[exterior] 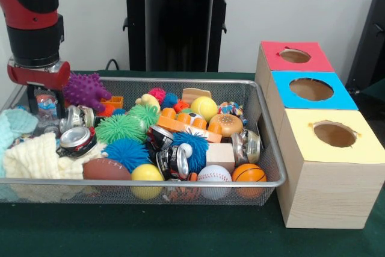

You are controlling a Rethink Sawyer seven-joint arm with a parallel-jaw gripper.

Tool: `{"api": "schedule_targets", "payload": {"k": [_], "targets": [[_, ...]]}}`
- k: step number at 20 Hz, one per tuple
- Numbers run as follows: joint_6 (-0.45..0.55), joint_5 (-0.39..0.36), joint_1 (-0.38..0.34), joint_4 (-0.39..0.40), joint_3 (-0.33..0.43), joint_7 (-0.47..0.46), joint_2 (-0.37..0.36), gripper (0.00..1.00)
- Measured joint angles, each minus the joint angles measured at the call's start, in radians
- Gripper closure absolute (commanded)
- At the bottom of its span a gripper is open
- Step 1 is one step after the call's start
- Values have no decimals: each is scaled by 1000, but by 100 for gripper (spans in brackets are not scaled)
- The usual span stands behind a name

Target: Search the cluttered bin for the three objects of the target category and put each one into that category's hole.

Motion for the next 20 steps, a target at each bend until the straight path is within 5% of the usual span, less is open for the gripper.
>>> {"api": "schedule_targets", "payload": {"k": [20], "targets": [[-138, 0, 2, 18, -47, 0, 38, 0]]}}
